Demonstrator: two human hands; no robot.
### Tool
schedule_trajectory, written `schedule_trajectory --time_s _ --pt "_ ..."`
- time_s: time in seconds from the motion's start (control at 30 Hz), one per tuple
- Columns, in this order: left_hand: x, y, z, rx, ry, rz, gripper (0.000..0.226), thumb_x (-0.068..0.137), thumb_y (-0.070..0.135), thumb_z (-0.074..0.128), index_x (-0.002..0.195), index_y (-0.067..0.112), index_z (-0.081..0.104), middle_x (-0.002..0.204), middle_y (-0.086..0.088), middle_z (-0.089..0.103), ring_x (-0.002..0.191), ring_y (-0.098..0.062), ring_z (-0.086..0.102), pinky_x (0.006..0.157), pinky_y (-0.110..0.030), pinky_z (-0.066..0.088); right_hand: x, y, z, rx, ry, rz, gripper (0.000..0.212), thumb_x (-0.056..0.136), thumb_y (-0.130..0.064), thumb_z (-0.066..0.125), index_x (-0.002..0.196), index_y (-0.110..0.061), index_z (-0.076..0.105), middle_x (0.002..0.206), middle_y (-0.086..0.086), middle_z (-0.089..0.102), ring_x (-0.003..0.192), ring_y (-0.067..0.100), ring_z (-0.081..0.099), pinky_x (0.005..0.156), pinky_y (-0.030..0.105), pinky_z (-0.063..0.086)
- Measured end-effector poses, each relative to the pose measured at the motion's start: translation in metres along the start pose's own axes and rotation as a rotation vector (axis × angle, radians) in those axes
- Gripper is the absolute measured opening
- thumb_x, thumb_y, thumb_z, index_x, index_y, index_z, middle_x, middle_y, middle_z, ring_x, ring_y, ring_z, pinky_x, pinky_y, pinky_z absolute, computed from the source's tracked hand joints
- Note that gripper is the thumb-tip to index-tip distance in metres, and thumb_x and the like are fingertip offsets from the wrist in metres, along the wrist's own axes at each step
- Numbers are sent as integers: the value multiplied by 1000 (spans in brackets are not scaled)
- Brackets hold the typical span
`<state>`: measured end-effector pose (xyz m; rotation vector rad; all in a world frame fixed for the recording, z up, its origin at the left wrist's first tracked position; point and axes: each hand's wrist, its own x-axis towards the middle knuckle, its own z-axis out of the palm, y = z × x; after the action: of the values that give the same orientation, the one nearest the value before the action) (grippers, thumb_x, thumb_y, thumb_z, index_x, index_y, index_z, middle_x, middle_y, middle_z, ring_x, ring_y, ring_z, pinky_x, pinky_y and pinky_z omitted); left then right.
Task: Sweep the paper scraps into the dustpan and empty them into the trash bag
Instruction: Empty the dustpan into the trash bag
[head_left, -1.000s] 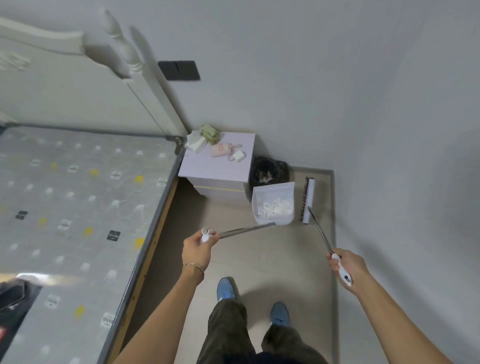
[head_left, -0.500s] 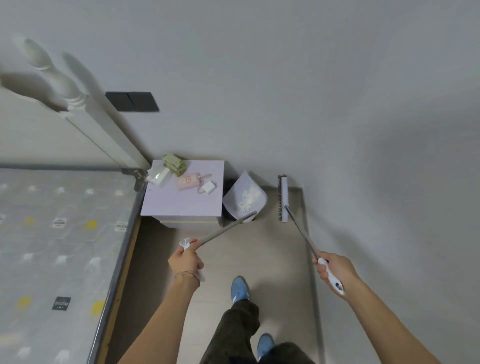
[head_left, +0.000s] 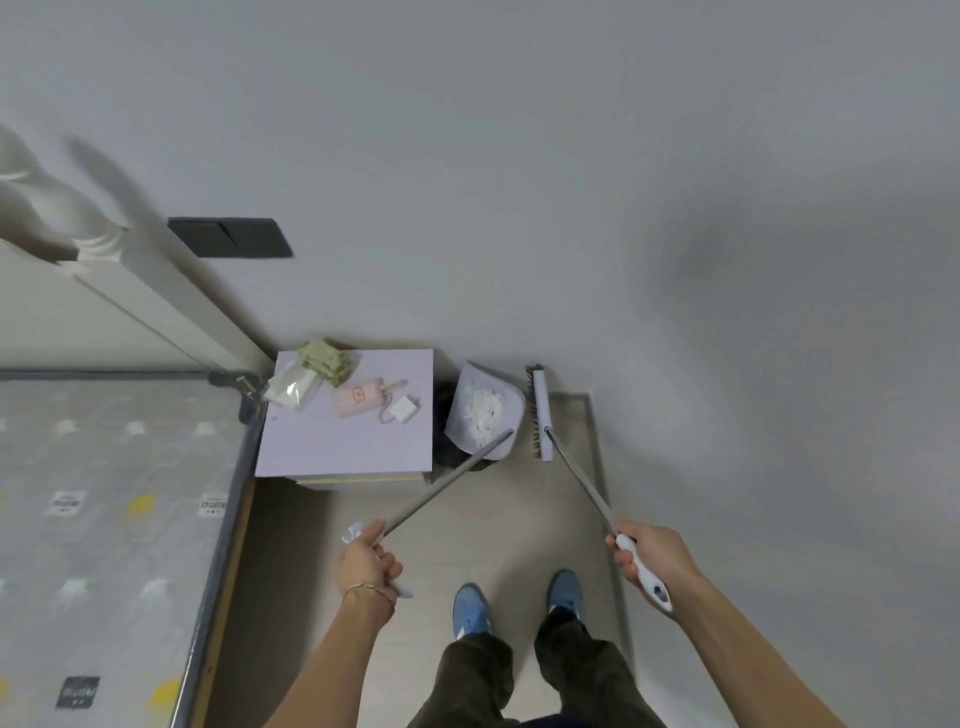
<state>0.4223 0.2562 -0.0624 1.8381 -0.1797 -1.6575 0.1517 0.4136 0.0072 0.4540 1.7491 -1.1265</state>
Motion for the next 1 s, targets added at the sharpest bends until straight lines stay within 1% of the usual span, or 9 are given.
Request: schedule_trajectory --time_s 0.1,0.23,0.3,0.37,0.43,0.63,0.77,0.87,1.0 --pt "-1 -1 -5 -13 -7 -15 23 91 2 43 87 8 64 31 10 29 25 -4 22 31 -12 21 -1 -1 0 -30 -17 11 17 96 -3 49 84 8 57 67 16 53 28 9 37 29 14 26" --pt "-4 -8 -26 -21 17 -46 30 96 13 37 94 10 67 40 7 30 26 -4 22 32 -13 21 -7 -5 -4 -99 -32 3 17 96 -6 52 90 9 59 62 13 53 32 10 38 29 16 28" --pt "-2 -15 -39 -56 15 -79 31 97 16 38 107 6 66 35 9 28 25 -4 20 32 -12 20 -10 -7 -6 -128 -36 -7 19 96 -6 52 89 10 60 61 12 53 35 10 38 30 17 29" --pt "1 -24 -47 -93 0 -113 35 95 14 39 123 5 59 32 9 25 26 -4 15 32 -10 18 -12 -9 -7 -130 -38 -14 20 96 -7 53 90 10 61 64 13 54 38 12 38 30 18 29" --pt "1 -31 -51 -118 -11 -139 37 95 14 38 128 6 54 32 9 24 29 -5 11 32 -10 17 -13 -10 -9 -131 -45 -19 19 95 -7 54 91 10 61 67 13 55 40 12 38 30 19 30" --pt "-13 -36 -50 -166 -25 -173 26 96 18 36 114 13 55 31 8 24 22 -5 17 32 -8 18 -12 -9 -15 -131 -56 -16 19 96 -7 53 94 10 60 63 12 53 34 10 38 30 16 29" --pt "-17 -35 -51 -175 -16 -189 28 97 19 39 117 12 57 33 7 26 24 -5 19 32 -10 20 -14 -8 -17 -152 -57 -21 19 97 -8 51 92 8 59 49 6 51 33 10 37 31 17 29" --pt "-17 -33 -51 -175 -18 -192 27 97 20 40 115 11 58 33 7 29 24 -5 21 33 -10 22 -14 -8 -17 -147 -56 -23 19 97 -8 50 95 9 59 54 8 51 33 10 36 31 17 29" --pt "-16 -32 -50 -183 -7 -206 27 95 18 42 114 12 59 34 7 26 24 -6 19 34 -10 20 -16 -7 -14 -146 -60 -32 17 97 -6 49 91 8 58 63 12 50 34 9 37 31 17 29"
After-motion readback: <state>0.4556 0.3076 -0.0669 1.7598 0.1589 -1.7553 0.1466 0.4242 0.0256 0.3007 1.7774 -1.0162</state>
